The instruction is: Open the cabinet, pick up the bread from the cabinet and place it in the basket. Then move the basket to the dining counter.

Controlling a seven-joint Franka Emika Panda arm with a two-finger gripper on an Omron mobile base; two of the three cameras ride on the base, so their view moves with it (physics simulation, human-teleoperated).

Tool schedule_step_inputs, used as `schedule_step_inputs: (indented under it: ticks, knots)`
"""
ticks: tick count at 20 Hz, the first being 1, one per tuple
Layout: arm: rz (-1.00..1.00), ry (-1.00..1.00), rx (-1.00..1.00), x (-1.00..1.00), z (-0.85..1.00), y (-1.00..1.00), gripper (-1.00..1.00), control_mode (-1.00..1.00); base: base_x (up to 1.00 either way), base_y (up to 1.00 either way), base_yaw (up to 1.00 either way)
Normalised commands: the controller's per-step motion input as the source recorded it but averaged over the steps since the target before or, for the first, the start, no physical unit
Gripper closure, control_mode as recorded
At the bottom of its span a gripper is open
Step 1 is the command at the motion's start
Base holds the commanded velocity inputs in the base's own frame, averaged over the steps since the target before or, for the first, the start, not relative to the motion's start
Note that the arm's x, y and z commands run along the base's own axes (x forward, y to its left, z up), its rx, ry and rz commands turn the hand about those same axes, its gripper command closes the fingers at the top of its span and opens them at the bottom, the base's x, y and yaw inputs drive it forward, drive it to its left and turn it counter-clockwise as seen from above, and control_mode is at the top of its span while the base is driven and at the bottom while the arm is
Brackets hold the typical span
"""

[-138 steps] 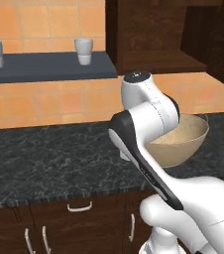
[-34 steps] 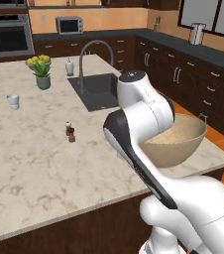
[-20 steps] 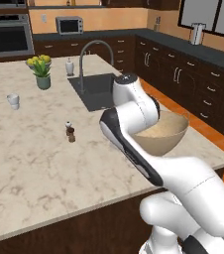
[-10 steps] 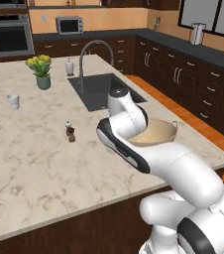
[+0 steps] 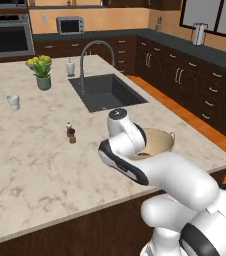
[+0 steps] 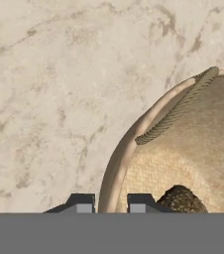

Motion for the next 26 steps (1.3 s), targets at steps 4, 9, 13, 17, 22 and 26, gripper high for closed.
schedule_step_inputs:
  ticks: [4, 9, 13, 17, 22, 26]
  knots:
    - [0.00, -0.16, 0.00, 0.16, -0.46, 0.00, 1.00, -1.00, 0.00, 0.00, 0.00]
    - [0.00, -0.11, 0.00, 0.11, -0.41, 0.00, 1.00, -1.00, 0.00, 0.00, 0.00]
    - [0.00, -0.04, 0.00, 0.14, -0.29, 0.00, 1.00, -1.00, 0.00, 0.00, 0.00]
    - [0.00, -0.01, 0.00, 0.29, -0.25, 0.00, 1.00, -1.00, 0.00, 0.00, 0.00]
    - [0.03, 0.02, 0.06, 0.32, -0.11, 0.00, 1.00, -1.00, 0.00, 0.00, 0.00]
    - [0.11, -0.01, 0.15, 0.23, -0.09, 0.00, 1.00, -1.00, 0.00, 0.00, 0.00]
